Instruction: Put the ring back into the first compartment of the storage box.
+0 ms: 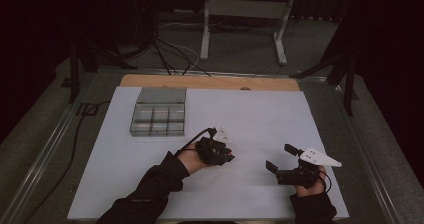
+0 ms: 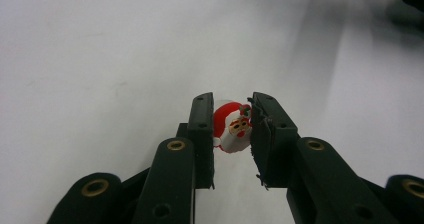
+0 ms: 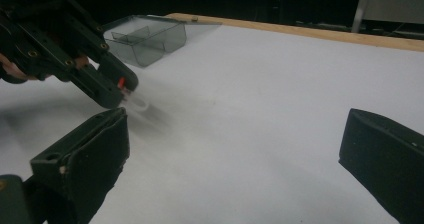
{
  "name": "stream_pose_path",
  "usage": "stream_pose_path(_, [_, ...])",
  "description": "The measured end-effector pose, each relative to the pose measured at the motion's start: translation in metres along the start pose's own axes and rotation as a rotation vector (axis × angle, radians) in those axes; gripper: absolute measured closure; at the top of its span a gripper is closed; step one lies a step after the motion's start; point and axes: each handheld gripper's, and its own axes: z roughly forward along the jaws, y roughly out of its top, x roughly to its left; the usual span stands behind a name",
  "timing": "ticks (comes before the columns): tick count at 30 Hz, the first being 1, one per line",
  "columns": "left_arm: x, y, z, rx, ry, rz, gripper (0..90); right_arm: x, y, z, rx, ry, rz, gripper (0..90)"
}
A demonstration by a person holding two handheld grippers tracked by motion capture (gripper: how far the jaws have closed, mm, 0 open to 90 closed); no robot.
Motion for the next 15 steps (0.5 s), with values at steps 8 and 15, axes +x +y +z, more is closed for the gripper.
stream_pose_path(8, [0.012, -0.012, -0.020, -0.033, 0.011, -0.015, 73.6, 0.000, 0.000, 0.001, 0.004, -0.001, 0.004, 0.0])
stream_pose_path(15, [0.023, -0.020, -0.037, -0.049, 0.032, -0.047, 73.6, 0.000, 0.000, 0.002, 0.004, -0.001, 0.001, 0.0])
